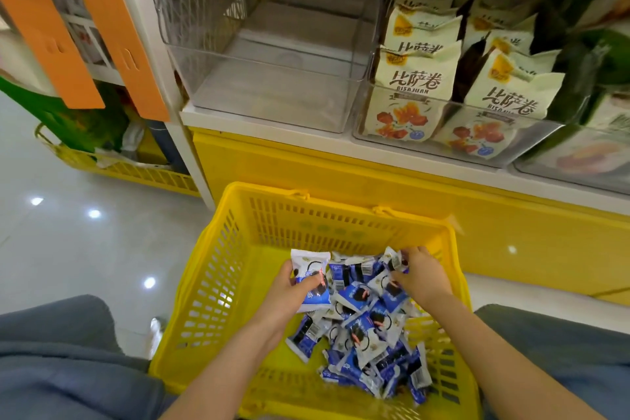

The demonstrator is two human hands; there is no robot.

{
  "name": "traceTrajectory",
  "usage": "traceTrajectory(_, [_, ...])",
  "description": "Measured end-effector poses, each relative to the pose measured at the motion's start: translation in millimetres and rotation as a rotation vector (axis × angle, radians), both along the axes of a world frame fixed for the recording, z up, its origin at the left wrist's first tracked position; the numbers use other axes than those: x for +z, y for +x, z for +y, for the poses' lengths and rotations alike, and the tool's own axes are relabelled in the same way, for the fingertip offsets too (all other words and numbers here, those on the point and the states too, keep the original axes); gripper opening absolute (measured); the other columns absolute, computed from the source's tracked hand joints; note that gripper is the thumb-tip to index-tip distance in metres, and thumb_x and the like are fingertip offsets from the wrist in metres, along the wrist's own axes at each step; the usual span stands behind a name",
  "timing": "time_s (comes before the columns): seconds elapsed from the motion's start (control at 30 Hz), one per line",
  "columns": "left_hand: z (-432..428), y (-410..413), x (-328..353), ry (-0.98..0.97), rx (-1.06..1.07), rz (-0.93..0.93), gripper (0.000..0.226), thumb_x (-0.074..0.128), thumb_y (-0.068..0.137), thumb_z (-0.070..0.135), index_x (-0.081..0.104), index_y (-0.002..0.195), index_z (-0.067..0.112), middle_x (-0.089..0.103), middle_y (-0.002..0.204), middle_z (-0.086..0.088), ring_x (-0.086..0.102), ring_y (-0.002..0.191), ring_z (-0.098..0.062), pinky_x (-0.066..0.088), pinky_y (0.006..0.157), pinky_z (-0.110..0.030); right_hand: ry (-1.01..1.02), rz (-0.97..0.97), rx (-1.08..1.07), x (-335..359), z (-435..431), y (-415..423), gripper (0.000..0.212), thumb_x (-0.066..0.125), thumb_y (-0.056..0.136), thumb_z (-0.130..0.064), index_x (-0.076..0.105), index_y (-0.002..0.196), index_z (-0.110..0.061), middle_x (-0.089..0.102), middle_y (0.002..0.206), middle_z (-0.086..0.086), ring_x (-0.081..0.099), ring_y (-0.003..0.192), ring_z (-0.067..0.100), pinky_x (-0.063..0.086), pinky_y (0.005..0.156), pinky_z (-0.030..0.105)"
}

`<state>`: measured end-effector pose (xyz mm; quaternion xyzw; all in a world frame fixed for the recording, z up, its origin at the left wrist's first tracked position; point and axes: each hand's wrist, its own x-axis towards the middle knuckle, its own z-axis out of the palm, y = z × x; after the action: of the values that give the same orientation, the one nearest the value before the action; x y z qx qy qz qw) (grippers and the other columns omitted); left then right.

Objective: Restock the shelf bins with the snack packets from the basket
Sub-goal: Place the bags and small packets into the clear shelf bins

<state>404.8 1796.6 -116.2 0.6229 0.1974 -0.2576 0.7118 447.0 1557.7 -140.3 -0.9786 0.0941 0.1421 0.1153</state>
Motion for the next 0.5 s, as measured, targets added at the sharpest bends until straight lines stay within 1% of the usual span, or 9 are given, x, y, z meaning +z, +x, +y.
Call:
traceTrajectory(0.07, [-3.8, -1.1, 2.0, 0.081, -0.006, 0.0, 0.028, 0.057, 0.092, 0.027, 0.043, 0.116, 0.029, 0.049, 0.113, 0.017, 0.051, 0.094, 0.0, 0.041, 0.079, -0.025, 0.22, -0.079, -0.064, 16.7, 12.4, -0.7, 0.042, 0.068, 0.085, -0.029, 0.051, 0.118, -0.01, 0.058, 0.104, 0.003, 0.059, 0.088, 0.019, 0.043, 0.063, 0.02])
traceTrajectory(0.13, [-6.6, -2.6, 0.9, 0.166, 0.001, 0.016, 0.055, 0.054, 0.093, 0.027, 0.027, 0.14, 0.02, 0.037, 0.14, 0.003, 0.046, 0.117, -0.015, 0.04, 0.087, -0.032, 0.516, -0.103, -0.156, 35.9, 28.3, -3.5, 0.04, 0.072, 0.082, -0.024, 0.049, 0.113, -0.01, 0.059, 0.09, -0.006, 0.058, 0.074, 0.009, 0.043, 0.052, 0.013])
traceTrajectory(0.17, [-8.2, -3.6, 2.3, 0.17, 0.01, 0.035, 0.059, 0.053, 0.094, 0.026, 0.023, 0.143, 0.018, 0.032, 0.146, -0.001, 0.045, 0.121, -0.02, 0.043, 0.085, -0.032, 0.646, -0.111, -0.177, 45.6, 36.4, -6.4, 0.041, 0.073, 0.08, -0.021, 0.049, 0.112, -0.01, 0.061, 0.09, -0.005, 0.06, 0.075, 0.01, 0.048, 0.055, 0.015])
traceTrajectory(0.2, [-9.6, -4.4, 8.0, 0.149, 0.027, 0.057, 0.056, 0.054, 0.094, 0.026, 0.026, 0.141, 0.02, 0.034, 0.146, -0.003, 0.052, 0.113, -0.02, 0.049, 0.077, -0.03, 0.722, -0.132, -0.172, 54.4, 43.7, -10.5, 0.041, 0.074, 0.08, -0.02, 0.049, 0.111, -0.012, 0.064, 0.093, -0.001, 0.063, 0.079, 0.013, 0.054, 0.063, 0.022])
traceTrajectory(0.23, [-11.1, -4.8, 14.3, 0.107, 0.042, 0.086, 0.049, 0.055, 0.093, 0.027, 0.032, 0.136, 0.022, 0.043, 0.139, -0.004, 0.059, 0.097, -0.017, 0.052, 0.065, -0.027, 0.751, -0.163, -0.141, 62.7, 50.4, -15.6, 0.04, 0.074, 0.079, -0.021, 0.049, 0.11, -0.015, 0.065, 0.096, 0.0, 0.065, 0.082, 0.016, 0.056, 0.069, 0.03])
traceTrajectory(0.27, [-12.3, -4.3, 20.8, 0.062, 0.057, 0.114, 0.042, 0.056, 0.092, 0.027, 0.037, 0.129, 0.024, 0.052, 0.129, -0.005, 0.062, 0.081, -0.015, 0.053, 0.056, -0.026, 0.754, -0.202, -0.092, 70.5, 56.2, -21.2, 0.036, 0.072, 0.081, -0.024, 0.049, 0.108, -0.02, 0.067, 0.095, -0.002, 0.066, 0.081, 0.014, 0.057, 0.07, 0.034])
traceTrajectory(0.33, [-12.5, -1.9, 31.6, -0.049, 0.101, 0.134, 0.034, 0.056, 0.092, 0.027, 0.042, 0.122, 0.021, 0.061, 0.111, -0.009, 0.065, 0.065, -0.02, 0.054, 0.05, -0.028, 0.728, -0.286, 0.017, 86.8, 66.0, -32.2, 0.024, 0.066, 0.085, -0.03, 0.049, 0.102, -0.029, 0.066, 0.09, -0.012, 0.066, 0.074, 0.007, 0.056, 0.064, 0.03])
traceTrajectory(0.43, [-7.1, -0.7, 50.3, -0.255, 0.185, 0.125, 0.027, 0.057, 0.09, 0.028, 0.052, 0.111, 0.011, 0.066, 0.098, -0.017, 0.069, 0.066, -0.029, 0.056, 0.053, -0.034, 0.674, -0.392, 0.153, 108.1, 74.0, -42.5, 0.016, 0.063, 0.088, -0.028, 0.05, 0.097, -0.029, 0.064, 0.097, -0.017, 0.065, 0.077, 0.004, 0.054, 0.067, 0.023])
traceTrajectory(0.5, [-1.5, 0.6, 65.8, -0.412, 0.183, 0.129, 0.038, 0.059, 0.084, 0.036, 0.059, 0.109, 0.008, 0.069, 0.098, -0.018, 0.071, 0.073, -0.03, 0.057, 0.056, -0.037, 0.619, -0.435, 0.315, 118.2, 75.7, -47.5, 0.014, 0.064, 0.088, -0.024, 0.055, 0.099, -0.023, 0.065, 0.108, -0.012, 0.064, 0.095, 0.005, 0.052, 0.077, 0.019])
